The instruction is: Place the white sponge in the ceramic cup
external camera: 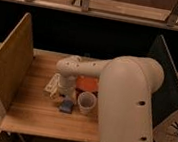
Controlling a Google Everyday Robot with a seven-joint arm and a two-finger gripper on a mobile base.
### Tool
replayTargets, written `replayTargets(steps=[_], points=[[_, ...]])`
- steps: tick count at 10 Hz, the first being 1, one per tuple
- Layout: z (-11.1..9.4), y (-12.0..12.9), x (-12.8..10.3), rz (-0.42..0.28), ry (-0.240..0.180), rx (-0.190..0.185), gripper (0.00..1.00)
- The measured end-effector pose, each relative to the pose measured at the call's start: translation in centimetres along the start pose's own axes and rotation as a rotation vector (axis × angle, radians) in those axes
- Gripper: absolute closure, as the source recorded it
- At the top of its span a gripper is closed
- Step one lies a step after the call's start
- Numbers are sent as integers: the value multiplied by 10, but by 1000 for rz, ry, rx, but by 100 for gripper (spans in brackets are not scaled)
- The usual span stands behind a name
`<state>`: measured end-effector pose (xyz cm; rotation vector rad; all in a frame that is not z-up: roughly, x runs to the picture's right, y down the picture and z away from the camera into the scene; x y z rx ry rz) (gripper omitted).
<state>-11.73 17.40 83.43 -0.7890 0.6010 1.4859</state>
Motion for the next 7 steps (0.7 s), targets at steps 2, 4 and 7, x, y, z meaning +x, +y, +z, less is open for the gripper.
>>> replayTargets(steps=[2, 4, 7], points=[[4, 4, -5, -9, 12, 5, 20], [5, 1, -9, -2, 18, 9, 20], [3, -7, -13, 17, 21, 17, 20]])
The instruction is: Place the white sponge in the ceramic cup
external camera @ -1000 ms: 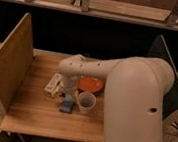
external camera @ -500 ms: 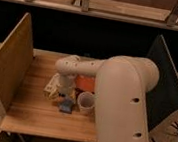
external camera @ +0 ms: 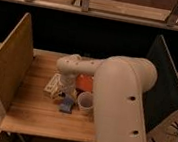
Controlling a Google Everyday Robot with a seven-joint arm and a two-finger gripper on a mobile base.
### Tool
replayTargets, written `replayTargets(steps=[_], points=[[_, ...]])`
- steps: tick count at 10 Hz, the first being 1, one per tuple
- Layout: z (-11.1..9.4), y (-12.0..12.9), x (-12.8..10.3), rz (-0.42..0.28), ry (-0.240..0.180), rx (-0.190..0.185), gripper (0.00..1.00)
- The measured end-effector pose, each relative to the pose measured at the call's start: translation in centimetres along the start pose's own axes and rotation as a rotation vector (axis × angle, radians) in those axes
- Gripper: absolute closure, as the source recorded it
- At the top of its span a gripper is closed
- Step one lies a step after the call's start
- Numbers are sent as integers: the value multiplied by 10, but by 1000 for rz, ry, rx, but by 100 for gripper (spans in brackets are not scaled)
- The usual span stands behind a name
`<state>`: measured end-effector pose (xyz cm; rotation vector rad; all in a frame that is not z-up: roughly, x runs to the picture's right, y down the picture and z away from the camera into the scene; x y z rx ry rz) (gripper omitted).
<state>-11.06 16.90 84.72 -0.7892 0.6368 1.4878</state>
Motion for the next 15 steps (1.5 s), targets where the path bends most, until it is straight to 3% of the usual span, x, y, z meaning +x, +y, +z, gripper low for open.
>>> replayTargets(steps=[8, 9, 15], points=[[29, -15, -5, 44, 101, 47, 20], [29, -15, -8, 45, 102, 51, 25], [28, -14, -16, 40, 92, 55, 83]])
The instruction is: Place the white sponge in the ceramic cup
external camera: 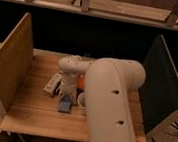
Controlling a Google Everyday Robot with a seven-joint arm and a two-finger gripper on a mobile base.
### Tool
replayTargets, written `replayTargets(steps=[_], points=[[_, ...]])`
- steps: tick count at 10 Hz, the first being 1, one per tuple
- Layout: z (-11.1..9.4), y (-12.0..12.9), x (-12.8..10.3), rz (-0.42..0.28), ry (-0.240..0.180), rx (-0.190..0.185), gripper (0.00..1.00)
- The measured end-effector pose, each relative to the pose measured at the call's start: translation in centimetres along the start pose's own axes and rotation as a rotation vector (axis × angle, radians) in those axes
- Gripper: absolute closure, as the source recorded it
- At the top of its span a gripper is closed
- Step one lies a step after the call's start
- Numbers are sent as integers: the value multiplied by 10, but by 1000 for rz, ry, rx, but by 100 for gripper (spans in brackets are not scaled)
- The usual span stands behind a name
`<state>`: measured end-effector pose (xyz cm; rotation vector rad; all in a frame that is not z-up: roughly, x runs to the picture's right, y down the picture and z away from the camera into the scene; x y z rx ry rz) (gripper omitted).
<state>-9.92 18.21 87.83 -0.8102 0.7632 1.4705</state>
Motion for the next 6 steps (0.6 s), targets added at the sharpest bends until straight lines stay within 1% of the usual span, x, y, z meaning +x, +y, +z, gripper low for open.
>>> replayTargets(steps=[1, 2, 3, 4, 6], points=[[0, 0, -1, 0, -5, -3, 92], [-2, 0, -2, -1, -14, -7, 99], [-7, 2, -5, -8, -36, -14, 100], [-19, 7, -4, -24, -63, -22, 100], [-60, 25, 4, -70, -159, -14, 100]])
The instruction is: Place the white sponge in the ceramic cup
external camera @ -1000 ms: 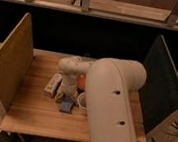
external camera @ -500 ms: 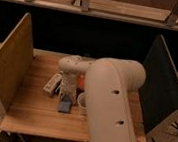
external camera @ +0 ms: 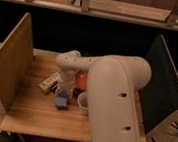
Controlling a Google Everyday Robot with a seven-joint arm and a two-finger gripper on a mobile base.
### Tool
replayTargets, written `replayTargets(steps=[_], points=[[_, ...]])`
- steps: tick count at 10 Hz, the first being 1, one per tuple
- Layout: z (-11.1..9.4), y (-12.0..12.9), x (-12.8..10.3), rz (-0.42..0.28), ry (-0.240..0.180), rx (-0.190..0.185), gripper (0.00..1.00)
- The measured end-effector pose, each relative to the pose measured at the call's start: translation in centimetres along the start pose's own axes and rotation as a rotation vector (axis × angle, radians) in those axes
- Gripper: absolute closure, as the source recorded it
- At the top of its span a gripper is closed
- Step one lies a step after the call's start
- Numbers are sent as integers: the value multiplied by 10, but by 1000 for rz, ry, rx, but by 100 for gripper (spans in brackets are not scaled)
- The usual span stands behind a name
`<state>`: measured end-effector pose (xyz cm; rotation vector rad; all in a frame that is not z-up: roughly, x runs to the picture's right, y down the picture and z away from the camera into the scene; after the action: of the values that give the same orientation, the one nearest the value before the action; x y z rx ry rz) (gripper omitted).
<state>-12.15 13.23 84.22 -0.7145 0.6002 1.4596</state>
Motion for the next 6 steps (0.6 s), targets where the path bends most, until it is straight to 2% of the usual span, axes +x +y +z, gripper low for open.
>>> replayTargets(steps=[1, 3, 5, 6], points=[[-16, 7, 3, -20, -33, 7, 100], [-68, 19, 6, -67, -154, 69, 100], [-103, 7, -5, -61, -257, 127, 100], [-121, -11, -14, -36, -307, 161, 100]])
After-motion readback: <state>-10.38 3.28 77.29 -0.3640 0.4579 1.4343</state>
